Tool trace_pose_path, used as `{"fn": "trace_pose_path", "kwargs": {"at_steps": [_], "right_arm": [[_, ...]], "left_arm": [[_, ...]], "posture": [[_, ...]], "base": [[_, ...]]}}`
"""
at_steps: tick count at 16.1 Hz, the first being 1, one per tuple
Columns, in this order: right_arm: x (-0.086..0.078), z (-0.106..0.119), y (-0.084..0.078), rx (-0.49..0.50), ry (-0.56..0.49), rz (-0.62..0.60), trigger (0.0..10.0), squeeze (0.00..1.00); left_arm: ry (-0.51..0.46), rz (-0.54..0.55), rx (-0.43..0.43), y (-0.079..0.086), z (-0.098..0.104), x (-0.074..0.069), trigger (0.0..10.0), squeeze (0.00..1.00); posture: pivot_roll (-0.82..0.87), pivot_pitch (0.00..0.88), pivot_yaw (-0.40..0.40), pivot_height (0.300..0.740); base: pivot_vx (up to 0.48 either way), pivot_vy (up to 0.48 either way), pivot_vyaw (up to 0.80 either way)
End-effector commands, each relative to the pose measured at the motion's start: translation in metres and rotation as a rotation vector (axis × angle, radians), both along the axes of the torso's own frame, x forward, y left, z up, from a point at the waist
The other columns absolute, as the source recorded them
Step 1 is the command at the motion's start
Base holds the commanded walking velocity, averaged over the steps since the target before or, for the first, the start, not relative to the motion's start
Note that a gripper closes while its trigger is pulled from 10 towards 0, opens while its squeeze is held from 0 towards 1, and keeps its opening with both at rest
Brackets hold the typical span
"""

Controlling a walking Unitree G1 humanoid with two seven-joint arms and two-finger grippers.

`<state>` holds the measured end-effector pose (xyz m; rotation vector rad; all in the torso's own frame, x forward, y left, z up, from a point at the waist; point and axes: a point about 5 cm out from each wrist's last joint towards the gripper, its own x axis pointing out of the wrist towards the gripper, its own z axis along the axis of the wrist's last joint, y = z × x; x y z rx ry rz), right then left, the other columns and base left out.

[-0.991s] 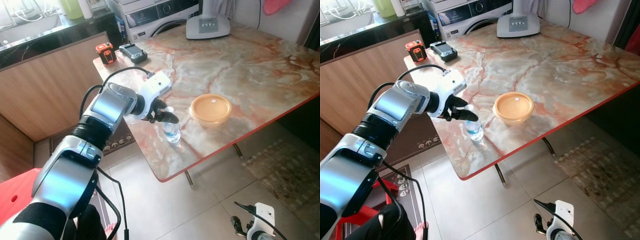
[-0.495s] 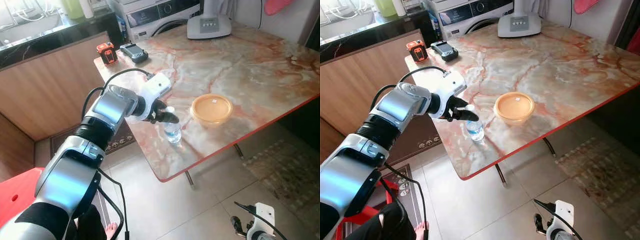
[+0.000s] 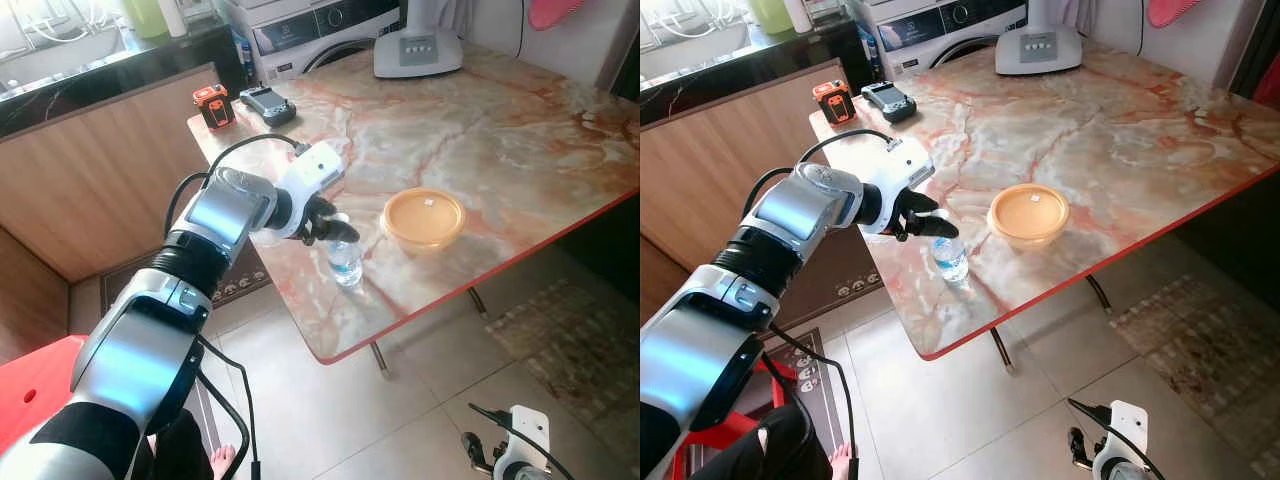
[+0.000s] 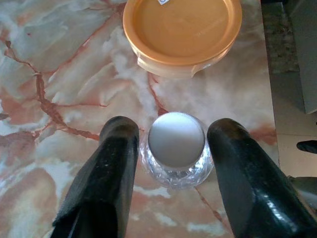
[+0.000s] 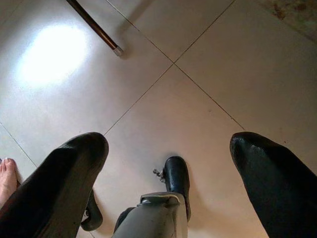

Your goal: Restocking fridge

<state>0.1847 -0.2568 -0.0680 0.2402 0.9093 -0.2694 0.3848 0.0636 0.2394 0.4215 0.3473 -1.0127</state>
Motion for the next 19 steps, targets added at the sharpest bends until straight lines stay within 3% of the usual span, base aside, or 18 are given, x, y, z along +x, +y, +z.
{"fn": "trace_pose_path", "kwargs": {"at_steps": [1,14,17,19], "right_arm": [[-0.003,-0.003,0.004,0.021,0.007,-0.011,10.0,0.00],[-0.002,-0.003,0.005,0.027,0.006,-0.013,10.0,0.00],[-0.002,-0.002,0.004,0.026,0.005,-0.018,10.0,0.00],[-0.001,-0.002,0.005,0.026,0.004,-0.020,10.0,0.00]], "left_arm": [[-0.017,0.018,0.004,0.004,0.004,0.003,0.0,0.00],[-0.008,0.083,0.009,0.010,0.001,0.007,0.0,0.00],[-0.086,0.180,-0.035,0.024,0.023,0.015,0.0,0.00],[-0.173,0.297,-0.048,0.046,0.044,0.022,0.0,0.00]], "posture": [[-0.06,0.049,0.166,0.740],[-0.06,0.059,0.165,0.740],[-0.06,0.064,0.167,0.740],[-0.06,0.066,0.167,0.740]], "base": [[0.000,0.000,0.00],[0.000,0.000,0.00],[0.000,0.000,0.00],[0.000,0.000,0.00]]}}
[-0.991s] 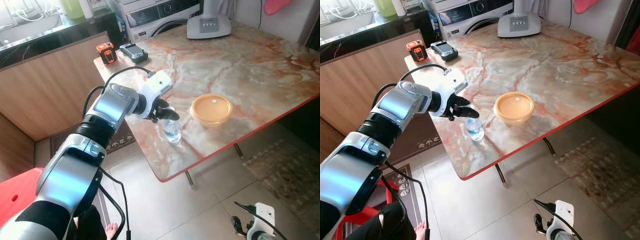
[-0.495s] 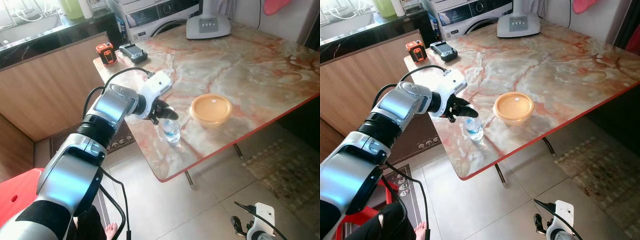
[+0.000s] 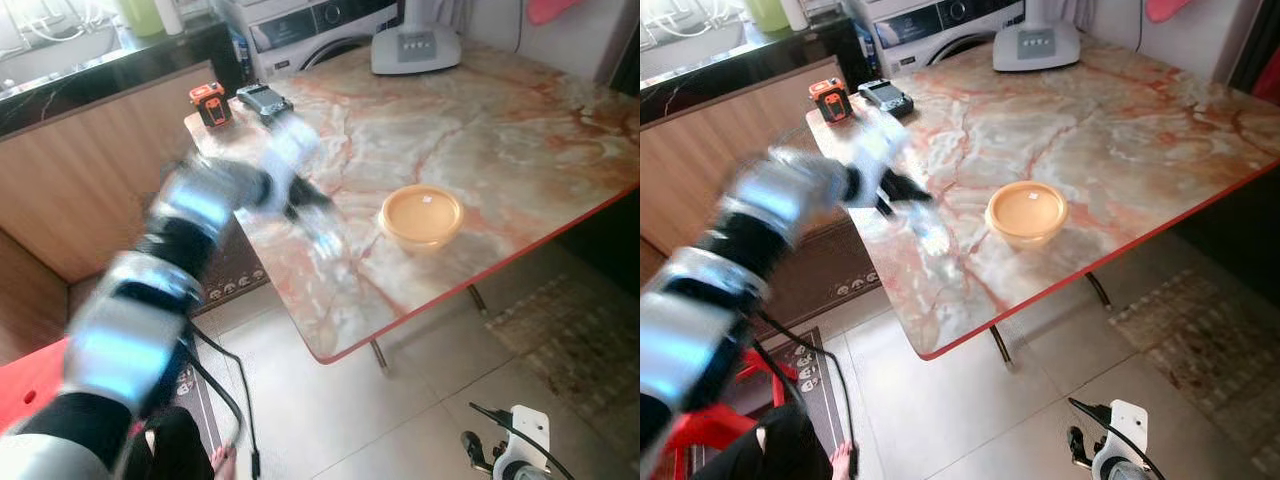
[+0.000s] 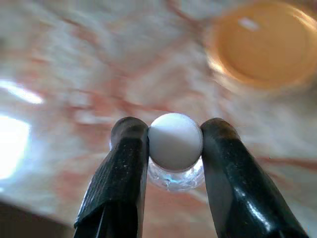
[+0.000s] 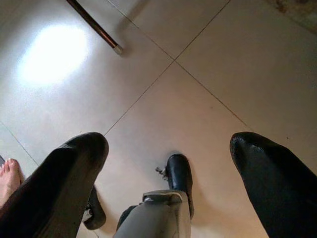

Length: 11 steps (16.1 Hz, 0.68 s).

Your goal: Restocking fridge

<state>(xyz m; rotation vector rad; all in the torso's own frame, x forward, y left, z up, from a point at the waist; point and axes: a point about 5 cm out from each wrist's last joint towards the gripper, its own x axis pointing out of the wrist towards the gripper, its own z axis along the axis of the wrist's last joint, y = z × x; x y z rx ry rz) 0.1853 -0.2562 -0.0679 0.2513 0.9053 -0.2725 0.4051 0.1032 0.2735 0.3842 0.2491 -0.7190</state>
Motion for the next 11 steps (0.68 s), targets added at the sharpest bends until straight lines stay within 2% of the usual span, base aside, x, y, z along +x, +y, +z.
{"fn": "trace_pose_path", "kwargs": {"at_steps": [1,2,3,5,6,7,8,11], "right_arm": [[-0.002,-0.002,0.004,0.019,0.008,-0.014,10.0,0.00],[-0.001,-0.002,0.005,0.019,0.008,-0.014,10.0,0.00],[-0.001,-0.002,0.005,0.019,0.009,-0.012,10.0,0.00],[-0.001,-0.002,0.005,0.020,0.010,-0.007,10.0,0.00],[-0.001,-0.002,0.005,0.021,0.010,-0.008,10.0,0.00],[-0.001,-0.002,0.005,0.022,0.010,-0.008,10.0,0.00],[-0.001,-0.002,0.005,0.020,0.010,-0.008,10.0,0.00],[-0.002,-0.003,0.005,0.016,0.010,-0.012,10.0,0.00]], "left_arm": [[-0.060,0.083,-0.006,0.019,0.016,0.005,0.0,0.00],[-0.097,0.187,-0.015,0.042,0.023,0.008,0.0,0.00],[-0.117,0.303,-0.004,0.068,0.019,0.010,0.0,0.00],[-0.107,0.457,0.008,0.099,0.001,0.010,0.0,0.00],[-0.102,0.566,0.035,0.121,-0.015,0.008,0.0,0.00],[-0.099,0.634,0.038,0.133,-0.025,0.005,1.3,0.00],[-0.118,0.762,0.087,0.158,-0.046,-0.002,10.0,0.00],[-0.039,0.962,0.083,0.193,-0.103,-0.028,10.0,0.00]], "posture": [[-0.06,0.068,0.168,0.740],[-0.06,0.068,0.167,0.740],[-0.05,0.068,0.166,0.740],[-0.06,0.069,0.168,0.740],[-0.06,0.070,0.169,0.740],[-0.06,0.070,0.169,0.740],[-0.06,0.067,0.169,0.740],[-0.07,0.059,0.167,0.740]], "base": [[0.000,0.000,0.00],[0.000,0.000,0.00],[0.000,0.000,0.00],[0.000,0.000,0.00],[0.000,0.000,0.00],[0.000,0.000,0.00],[0.000,0.000,0.00],[0.000,0.000,0.00]]}}
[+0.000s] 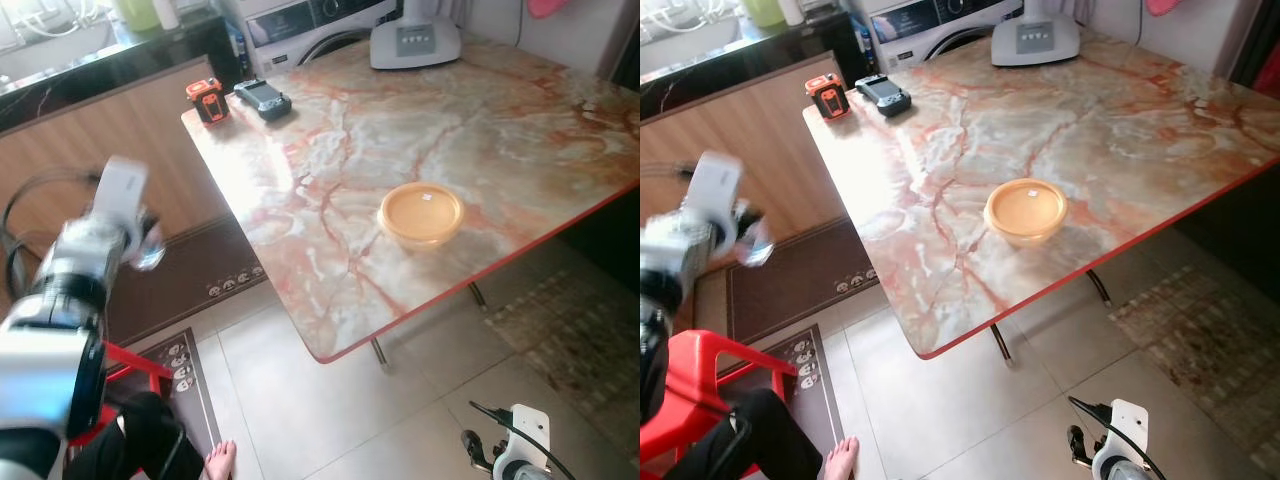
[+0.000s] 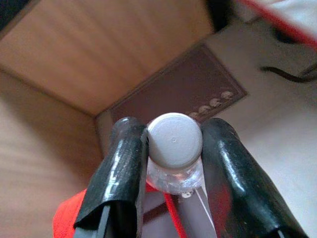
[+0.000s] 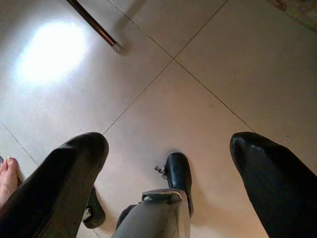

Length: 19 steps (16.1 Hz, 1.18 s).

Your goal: Restocking fridge

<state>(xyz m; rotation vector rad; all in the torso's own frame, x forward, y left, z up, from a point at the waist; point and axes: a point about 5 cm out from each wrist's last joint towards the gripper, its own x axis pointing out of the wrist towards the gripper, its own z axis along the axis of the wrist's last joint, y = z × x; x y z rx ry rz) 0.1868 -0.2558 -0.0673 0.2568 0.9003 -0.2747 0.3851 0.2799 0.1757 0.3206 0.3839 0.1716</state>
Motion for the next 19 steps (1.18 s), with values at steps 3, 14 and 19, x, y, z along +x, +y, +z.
{"fn": "trace_pose_path", "kwargs": {"at_steps": [3,14,19], "right_arm": [[-0.005,-0.004,0.005,0.008,0.014,-0.014,10.0,0.00],[-0.005,-0.004,0.003,0.009,0.004,-0.032,10.0,0.00],[-0.004,-0.003,0.002,0.009,0.015,-0.027,10.0,0.00]], "left_arm": [[0.093,0.190,-0.056,0.029,-0.071,-0.043,10.0,0.00],[0.070,0.002,-0.257,-0.033,-0.140,-0.068,10.0,0.00],[0.305,-0.007,-0.275,-0.046,-0.185,-0.104,10.0,0.00]], "posture": [[-0.09,0.047,0.170,0.740],[-0.10,0.047,0.176,0.740],[-0.09,0.061,0.165,0.740]], "base": [[0.000,0.000,0.00],[0.000,0.000,0.00],[0.000,0.000,0.00]]}}
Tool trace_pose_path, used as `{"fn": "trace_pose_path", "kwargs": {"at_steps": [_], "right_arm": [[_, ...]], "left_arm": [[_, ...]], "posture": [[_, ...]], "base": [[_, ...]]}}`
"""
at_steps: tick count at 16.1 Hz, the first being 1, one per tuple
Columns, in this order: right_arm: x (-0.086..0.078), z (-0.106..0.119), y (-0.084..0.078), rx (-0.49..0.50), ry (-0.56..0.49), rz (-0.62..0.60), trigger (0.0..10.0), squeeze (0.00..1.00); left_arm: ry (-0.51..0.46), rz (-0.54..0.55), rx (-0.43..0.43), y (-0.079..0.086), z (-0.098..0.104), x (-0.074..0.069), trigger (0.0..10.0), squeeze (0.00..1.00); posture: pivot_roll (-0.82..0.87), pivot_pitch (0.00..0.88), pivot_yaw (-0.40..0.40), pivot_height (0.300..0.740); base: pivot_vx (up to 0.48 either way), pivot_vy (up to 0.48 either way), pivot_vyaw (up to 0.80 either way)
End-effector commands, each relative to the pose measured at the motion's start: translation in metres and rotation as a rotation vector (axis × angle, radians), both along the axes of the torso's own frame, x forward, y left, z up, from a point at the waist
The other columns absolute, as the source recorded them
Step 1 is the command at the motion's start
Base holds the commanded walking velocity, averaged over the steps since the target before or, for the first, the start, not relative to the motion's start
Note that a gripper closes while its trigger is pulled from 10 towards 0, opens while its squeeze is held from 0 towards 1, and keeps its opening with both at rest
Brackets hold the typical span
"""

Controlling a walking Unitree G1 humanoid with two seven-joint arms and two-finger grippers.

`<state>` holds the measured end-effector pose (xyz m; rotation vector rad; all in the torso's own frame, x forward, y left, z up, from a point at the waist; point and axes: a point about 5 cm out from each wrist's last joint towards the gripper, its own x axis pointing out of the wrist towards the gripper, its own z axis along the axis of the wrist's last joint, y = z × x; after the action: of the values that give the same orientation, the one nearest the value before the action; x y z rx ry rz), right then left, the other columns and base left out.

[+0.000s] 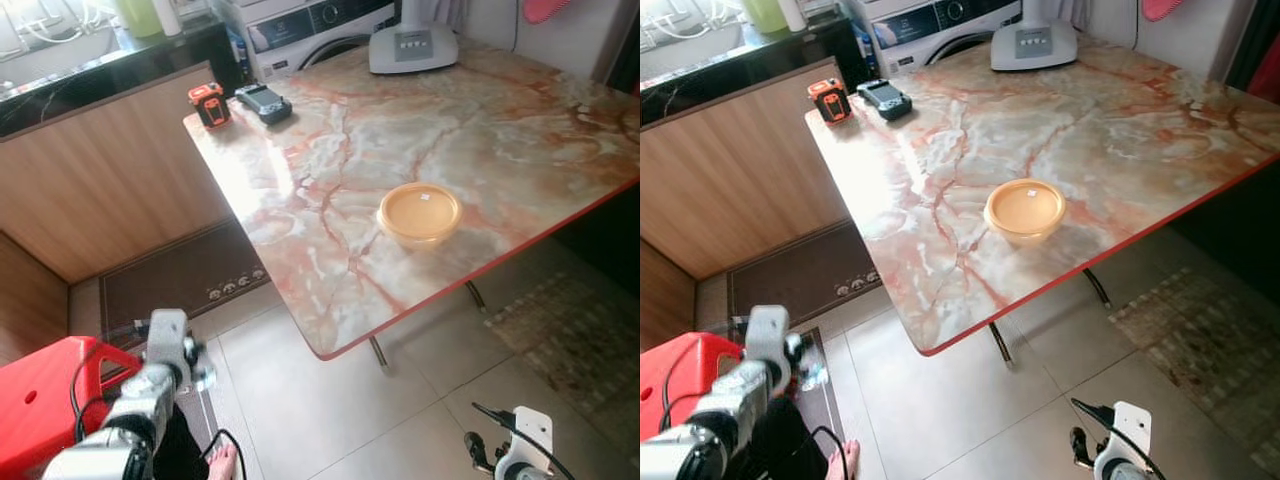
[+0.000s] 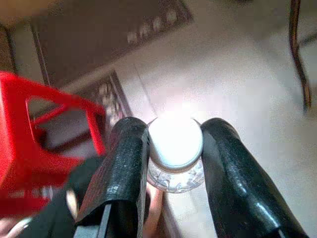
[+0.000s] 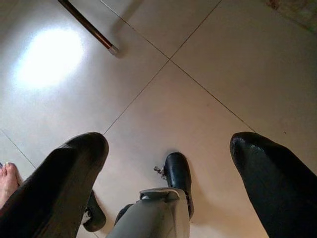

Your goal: Restocking fridge

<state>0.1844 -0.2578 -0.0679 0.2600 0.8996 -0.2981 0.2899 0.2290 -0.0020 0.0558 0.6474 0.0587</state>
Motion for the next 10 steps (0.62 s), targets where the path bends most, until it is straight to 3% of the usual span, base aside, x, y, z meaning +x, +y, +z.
{"fn": "trace_pose_path", "kwargs": {"at_steps": [1,4,6,10], "right_arm": [[-0.002,-0.002,0.004,0.016,0.009,-0.008,10.0,0.00],[-0.001,-0.002,0.004,0.015,0.009,-0.005,10.0,0.00],[0.000,-0.001,0.003,0.014,0.006,-0.002,10.0,0.00],[0.001,0.000,0.001,0.010,0.007,0.004,10.0,0.00]], "left_arm": [[0.115,-0.041,0.019,-0.002,-0.018,-0.018,10.0,0.00],[0.278,-0.165,0.074,-0.020,-0.041,-0.041,10.0,0.00],[0.266,-0.015,0.037,-0.017,-0.042,-0.042,10.0,0.00],[0.325,0.015,0.046,-0.014,-0.050,-0.054,10.0,0.00]], "posture": [[-0.10,0.063,0.166,0.740],[-0.09,0.064,0.162,0.740],[-0.11,0.069,0.152,0.740],[-0.12,0.071,0.141,0.740]], "base": [[0.000,0.000,0.00],[0.000,0.000,0.00],[0.000,0.000,0.00],[0.000,0.000,0.00]]}}
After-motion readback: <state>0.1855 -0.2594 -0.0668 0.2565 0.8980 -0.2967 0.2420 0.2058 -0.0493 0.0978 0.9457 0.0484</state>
